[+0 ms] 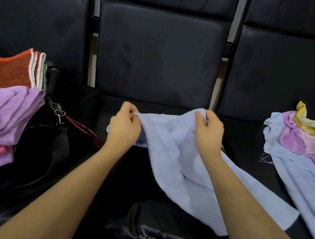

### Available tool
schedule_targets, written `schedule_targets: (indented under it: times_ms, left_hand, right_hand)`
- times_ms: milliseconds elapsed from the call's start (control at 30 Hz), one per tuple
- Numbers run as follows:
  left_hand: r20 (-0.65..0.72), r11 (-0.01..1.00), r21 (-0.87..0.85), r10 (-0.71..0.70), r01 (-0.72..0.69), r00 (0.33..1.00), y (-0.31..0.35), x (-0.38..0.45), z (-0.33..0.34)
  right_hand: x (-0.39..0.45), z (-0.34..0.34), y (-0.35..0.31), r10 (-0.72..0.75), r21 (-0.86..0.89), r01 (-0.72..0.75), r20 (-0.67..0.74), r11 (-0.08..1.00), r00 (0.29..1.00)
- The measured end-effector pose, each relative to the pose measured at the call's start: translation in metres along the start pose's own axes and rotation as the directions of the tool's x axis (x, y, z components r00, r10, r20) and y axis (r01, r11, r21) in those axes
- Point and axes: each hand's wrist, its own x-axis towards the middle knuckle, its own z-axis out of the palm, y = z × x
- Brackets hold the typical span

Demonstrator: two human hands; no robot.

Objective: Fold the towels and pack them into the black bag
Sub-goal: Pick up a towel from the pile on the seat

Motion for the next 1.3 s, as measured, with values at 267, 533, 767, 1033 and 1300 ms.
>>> schedule_targets:
  times_ms: [267,533,767,1033,1300]
  left_hand:
    - [-0.219,0.956,-0.291,-0.019,-0.047,0.975,0.019,0.008,-0.015]
    - [0.002,0.970,-0.237,0.064,-0.061,0.998,0.016,0.015,-0.020]
    - [-0.075,0.958,0.056,0.286,-0.282,0.955,0.012,0.008,-0.016]
    - [0.224,0.946,-0.164,0.310,-0.278,0.924,0.026,-0.009,-0.002]
    - [0.164,0.959,-0.246,0.186,-0.143,0.969,0.028,-0.011,0.005]
  right_hand:
    - [0.012,-0.007,-0.031,-0.021,0.054,0.032,-0.198,0.998,0.980]
    - [0.017,-0.013,-0.031,0.060,0.156,-0.074,0.090,0.985,0.994]
    - [0.010,-0.007,-0.022,-0.171,-0.230,0.211,0.180,0.950,0.969]
    - [-0.004,-0.008,-0.047,-0.159,0.068,0.144,0.341,0.987,0.927]
    - [-0.009,-0.009,-0.052,-0.173,0.205,0.080,0.489,0.976,0.855]
